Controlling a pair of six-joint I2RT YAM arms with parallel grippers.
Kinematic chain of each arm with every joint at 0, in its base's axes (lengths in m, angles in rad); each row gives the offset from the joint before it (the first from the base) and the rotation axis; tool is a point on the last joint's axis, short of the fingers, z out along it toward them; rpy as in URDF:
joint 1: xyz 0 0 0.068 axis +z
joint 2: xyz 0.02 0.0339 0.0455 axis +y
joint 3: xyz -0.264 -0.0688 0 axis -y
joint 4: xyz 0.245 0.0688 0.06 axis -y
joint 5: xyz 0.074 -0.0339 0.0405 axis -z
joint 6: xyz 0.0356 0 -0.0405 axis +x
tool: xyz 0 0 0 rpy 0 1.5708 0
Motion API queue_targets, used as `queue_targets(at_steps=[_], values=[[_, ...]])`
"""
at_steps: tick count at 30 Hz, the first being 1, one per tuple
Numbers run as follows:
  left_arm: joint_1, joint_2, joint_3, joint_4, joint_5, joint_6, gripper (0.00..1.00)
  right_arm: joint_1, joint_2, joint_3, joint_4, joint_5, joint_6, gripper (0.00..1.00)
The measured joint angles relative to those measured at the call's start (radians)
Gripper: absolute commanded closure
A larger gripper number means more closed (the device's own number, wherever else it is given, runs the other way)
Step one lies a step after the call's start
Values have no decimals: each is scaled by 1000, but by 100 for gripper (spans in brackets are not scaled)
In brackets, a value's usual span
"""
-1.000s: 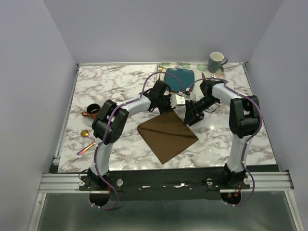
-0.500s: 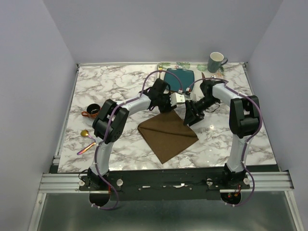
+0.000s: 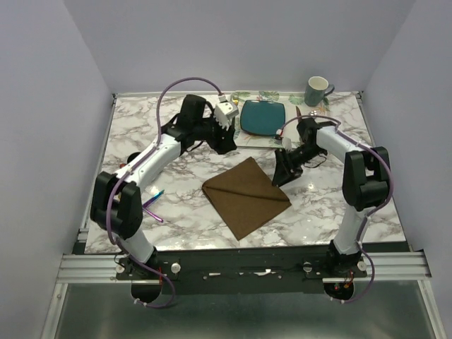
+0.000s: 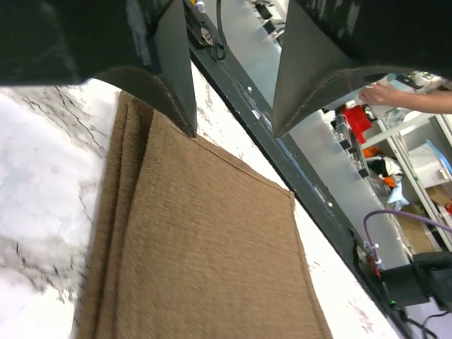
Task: Fold the napkin into a case and place the utensils inside
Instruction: Smooth out the upper triangle-folded napkin at the center of the board.
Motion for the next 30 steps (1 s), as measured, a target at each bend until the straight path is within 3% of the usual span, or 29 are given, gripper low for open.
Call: queue_targets(at_steps=[4, 9, 16, 20, 25, 30], values=[[27, -130, -179, 34, 67, -173, 27, -1, 6, -55, 28, 30, 19, 51], [38, -169, -358, 44, 98, -302, 27, -1, 28, -97, 74, 86, 38, 53], [93, -202, -449, 52, 123, -398, 27, -2, 56, -126, 108, 142, 54, 53], [120, -206, -452, 57, 169, -423, 27, -2, 49, -126, 111, 141, 60, 47], [129, -214, -452, 66, 276, -455, 22, -2, -77, -124, 108, 59, 59, 34], [117, -199, -489, 207, 376, -623, 17, 26, -178, -121, 153, -95, 108, 20]])
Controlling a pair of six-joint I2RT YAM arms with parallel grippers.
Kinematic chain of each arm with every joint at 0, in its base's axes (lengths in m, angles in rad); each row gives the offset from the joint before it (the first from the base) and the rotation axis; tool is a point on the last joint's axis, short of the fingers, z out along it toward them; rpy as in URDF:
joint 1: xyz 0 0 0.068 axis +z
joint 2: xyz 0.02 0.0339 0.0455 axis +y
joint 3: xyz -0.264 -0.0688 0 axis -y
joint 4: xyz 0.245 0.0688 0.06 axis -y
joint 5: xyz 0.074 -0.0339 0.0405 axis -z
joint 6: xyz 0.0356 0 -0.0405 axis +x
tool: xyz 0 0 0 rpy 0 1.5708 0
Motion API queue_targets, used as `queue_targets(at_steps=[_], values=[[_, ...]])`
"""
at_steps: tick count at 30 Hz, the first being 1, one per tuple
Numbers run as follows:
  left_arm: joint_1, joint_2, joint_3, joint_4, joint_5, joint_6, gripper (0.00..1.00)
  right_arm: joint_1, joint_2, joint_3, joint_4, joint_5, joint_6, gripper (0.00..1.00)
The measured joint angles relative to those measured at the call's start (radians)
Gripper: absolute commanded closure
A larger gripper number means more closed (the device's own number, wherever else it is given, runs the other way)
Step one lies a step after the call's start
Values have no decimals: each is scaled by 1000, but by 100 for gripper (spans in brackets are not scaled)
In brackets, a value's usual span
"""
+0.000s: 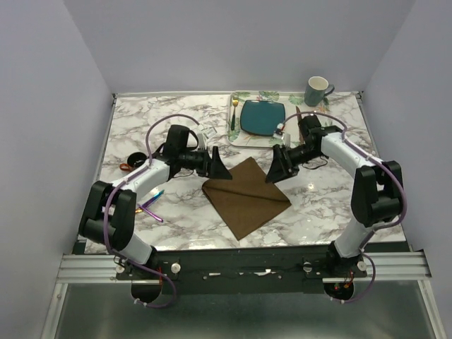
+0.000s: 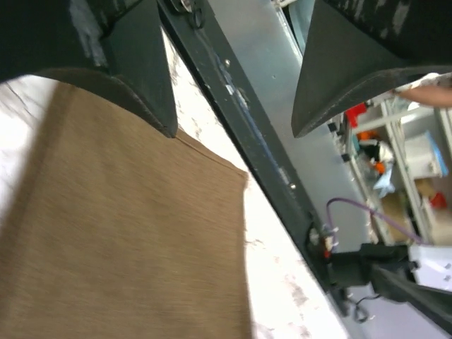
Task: Fold the napkin into a case and place the utensils inside
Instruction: Smooth out the upper triangle-folded napkin at the center of the board.
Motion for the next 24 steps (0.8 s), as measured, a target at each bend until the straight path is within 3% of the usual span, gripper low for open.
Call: queue_targets(at_steps=[11, 24], values=[[-24, 204, -29, 306, 44, -336, 21, 104, 153, -10, 102, -146, 101, 18], [-17, 385, -68, 354, 64, -375, 21, 79, 311, -108, 144, -182, 95, 18]])
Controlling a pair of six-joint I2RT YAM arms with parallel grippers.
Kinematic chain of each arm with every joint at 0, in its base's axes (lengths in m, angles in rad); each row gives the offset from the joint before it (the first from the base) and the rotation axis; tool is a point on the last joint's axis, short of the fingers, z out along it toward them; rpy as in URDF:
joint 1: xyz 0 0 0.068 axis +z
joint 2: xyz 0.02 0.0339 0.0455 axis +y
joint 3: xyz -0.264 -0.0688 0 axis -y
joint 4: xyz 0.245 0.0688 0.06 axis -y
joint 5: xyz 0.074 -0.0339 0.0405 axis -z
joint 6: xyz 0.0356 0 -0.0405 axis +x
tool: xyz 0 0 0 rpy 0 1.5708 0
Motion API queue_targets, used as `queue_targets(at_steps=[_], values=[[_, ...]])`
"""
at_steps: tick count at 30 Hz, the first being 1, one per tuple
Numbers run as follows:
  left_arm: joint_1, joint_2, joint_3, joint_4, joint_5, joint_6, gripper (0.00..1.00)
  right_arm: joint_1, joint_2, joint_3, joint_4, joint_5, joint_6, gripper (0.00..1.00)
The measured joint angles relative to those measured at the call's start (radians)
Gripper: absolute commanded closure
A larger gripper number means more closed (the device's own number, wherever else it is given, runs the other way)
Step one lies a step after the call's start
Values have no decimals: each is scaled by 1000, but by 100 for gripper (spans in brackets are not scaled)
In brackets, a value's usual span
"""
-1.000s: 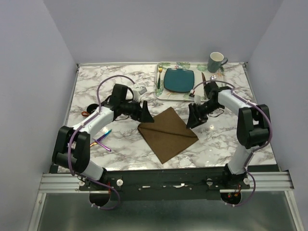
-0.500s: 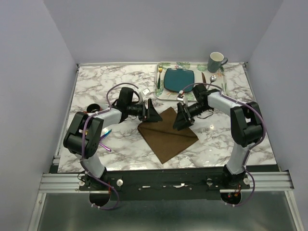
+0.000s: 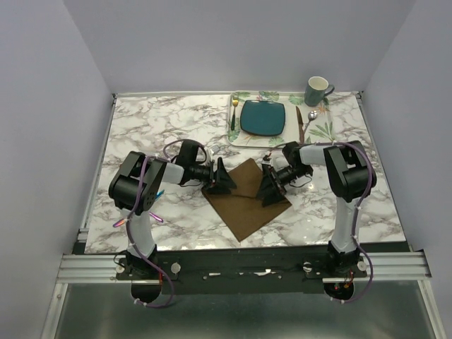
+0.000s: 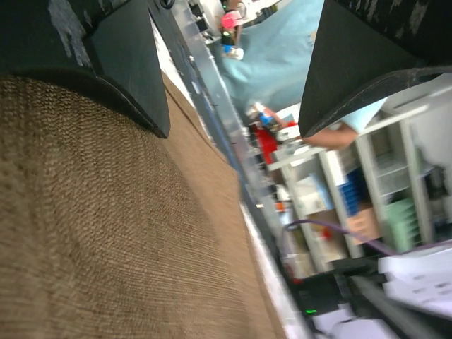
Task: Fold the napkin into a case and place the utensils inside
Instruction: Smooth out the upper triangle-folded napkin at the center of the board.
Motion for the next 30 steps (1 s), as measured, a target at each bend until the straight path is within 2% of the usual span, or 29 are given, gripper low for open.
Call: queue_targets(at_steps=[10, 14, 17, 20, 24, 30], values=[[29, 33, -35, 54, 81, 3, 20, -45, 35, -25, -10, -92, -77, 18], [17, -72, -70, 10, 79, 19, 20, -46, -31, -49, -43, -95, -90, 14], [-26, -159, -61, 13, 79, 18, 20, -46, -131, -56, -48, -109, -72, 14], [-106, -179, -38, 66, 74, -10, 21, -46, -189, -56, -37, -123, -53, 14], [-209, -118, -16, 170, 54, -80, 21, -46, -159, -56, -27, -116, -45, 14], [-240, 70, -2, 331, 5, -238, 21, -57, -70, -68, -15, -58, -58, 14]])
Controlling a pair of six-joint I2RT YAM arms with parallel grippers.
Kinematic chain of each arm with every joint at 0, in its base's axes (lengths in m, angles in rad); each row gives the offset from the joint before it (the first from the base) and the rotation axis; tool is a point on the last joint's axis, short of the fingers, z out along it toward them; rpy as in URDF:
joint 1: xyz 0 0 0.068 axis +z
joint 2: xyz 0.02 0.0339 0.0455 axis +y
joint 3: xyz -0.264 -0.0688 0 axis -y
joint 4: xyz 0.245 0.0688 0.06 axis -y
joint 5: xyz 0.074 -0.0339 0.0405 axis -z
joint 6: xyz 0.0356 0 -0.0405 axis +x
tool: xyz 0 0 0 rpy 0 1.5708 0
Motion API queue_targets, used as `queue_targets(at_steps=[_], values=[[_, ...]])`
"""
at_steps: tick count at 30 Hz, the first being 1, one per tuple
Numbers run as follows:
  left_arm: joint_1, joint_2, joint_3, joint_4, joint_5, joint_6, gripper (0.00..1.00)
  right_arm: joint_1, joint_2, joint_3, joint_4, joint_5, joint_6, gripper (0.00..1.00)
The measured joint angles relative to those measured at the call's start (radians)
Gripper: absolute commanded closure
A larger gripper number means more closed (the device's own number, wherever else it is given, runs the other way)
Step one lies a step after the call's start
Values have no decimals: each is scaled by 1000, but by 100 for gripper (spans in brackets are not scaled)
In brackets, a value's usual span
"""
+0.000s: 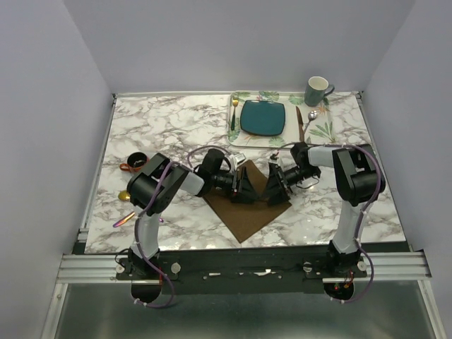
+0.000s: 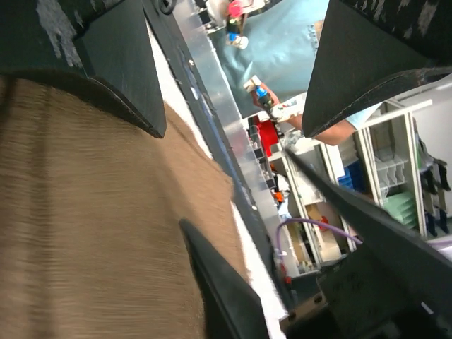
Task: Fold the napkin into a case and place the utensils inside
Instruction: Smooth out the upper triangle-folded napkin at the center of the board.
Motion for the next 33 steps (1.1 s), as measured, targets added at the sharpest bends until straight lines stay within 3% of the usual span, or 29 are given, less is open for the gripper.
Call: queue_targets(at_steps=[8, 11, 14, 19, 28, 33], values=[[15, 84, -58, 253, -16, -183, 19, -17, 64, -15, -8, 3, -42, 13], [21, 44, -80, 253, -15, -198, 19, -23, 70, -13, -18, -12, -60, 13], [51, -95, -93, 163, -13, -139, 22, -23, 71, -8, -33, -10, -72, 13], [192, -277, -74, -32, -14, 64, 25, -23, 72, -1, -60, -4, -100, 13], [298, -133, -85, -339, -39, 325, 27, -24, 90, 9, -93, -8, -128, 13], [332, -110, -88, -374, 23, 378, 26, -28, 97, 21, -115, -8, -134, 14]])
